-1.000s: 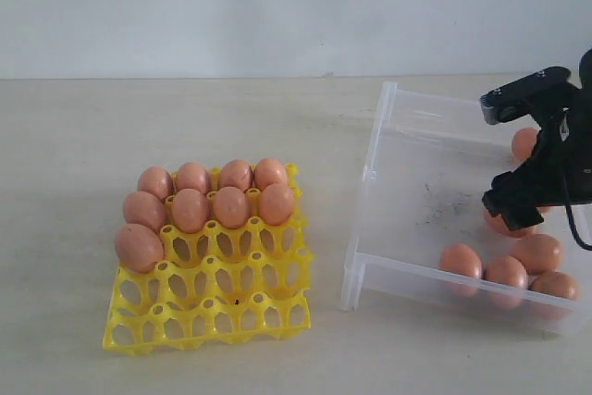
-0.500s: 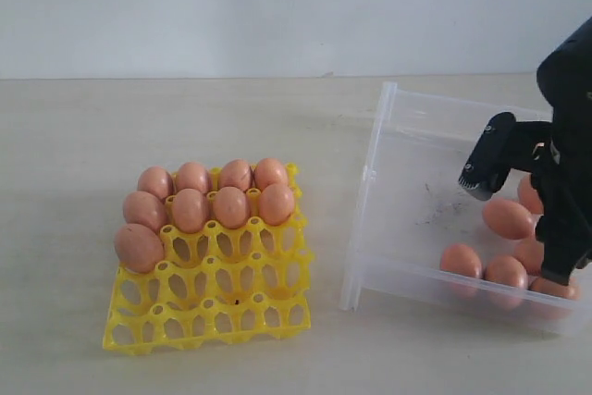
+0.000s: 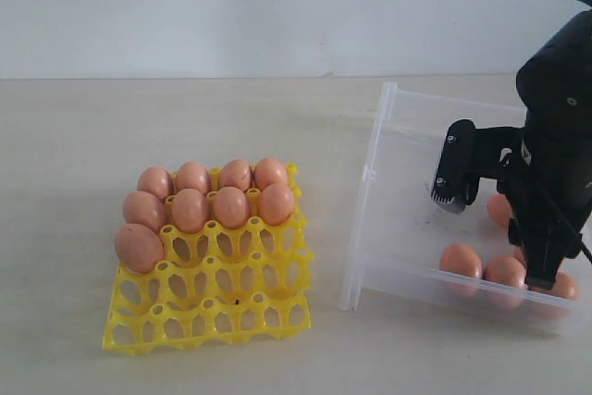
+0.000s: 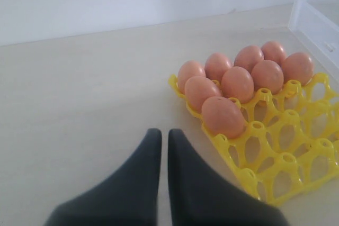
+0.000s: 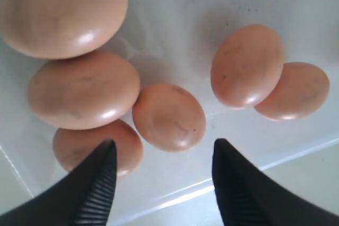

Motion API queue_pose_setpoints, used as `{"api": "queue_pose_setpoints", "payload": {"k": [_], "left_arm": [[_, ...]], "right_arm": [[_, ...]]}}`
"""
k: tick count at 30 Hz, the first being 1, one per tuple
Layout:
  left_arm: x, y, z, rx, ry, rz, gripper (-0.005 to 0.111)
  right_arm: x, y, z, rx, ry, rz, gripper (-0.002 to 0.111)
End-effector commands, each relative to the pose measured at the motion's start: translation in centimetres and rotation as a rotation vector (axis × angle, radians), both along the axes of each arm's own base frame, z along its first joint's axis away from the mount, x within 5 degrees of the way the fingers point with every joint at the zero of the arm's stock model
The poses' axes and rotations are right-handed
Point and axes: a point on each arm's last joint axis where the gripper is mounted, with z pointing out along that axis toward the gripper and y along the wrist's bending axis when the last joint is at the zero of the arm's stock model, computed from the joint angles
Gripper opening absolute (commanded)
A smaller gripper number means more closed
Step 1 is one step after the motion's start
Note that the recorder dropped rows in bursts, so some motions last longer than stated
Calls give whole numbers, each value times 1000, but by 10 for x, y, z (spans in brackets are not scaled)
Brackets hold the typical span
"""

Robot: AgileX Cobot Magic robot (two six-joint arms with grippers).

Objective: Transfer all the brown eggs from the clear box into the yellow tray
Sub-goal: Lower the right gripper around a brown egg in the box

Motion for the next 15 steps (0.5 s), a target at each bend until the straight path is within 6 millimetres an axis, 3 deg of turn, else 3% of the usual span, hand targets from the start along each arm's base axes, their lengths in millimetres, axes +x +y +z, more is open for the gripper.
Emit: {"api": "queue_pose_setpoints", "payload": {"k": [1, 4, 6, 7, 15], "left_arm": [[0, 0, 0, -7, -2, -5, 4], [0, 0, 0, -7, -2, -5, 4], [0, 0, 0, -7, -2, -5, 4], [0, 0, 0, -7, -2, -5, 4], [0, 0, 0, -7, -2, -5, 4]], "right_arm": [[1, 2, 3, 6, -8, 33, 45], [2, 1, 4, 0, -14, 48, 48], [1, 1, 4, 1, -14, 37, 68], [1, 1, 4, -1, -15, 35, 72], [8, -20, 6, -54, -49, -44, 67]]}}
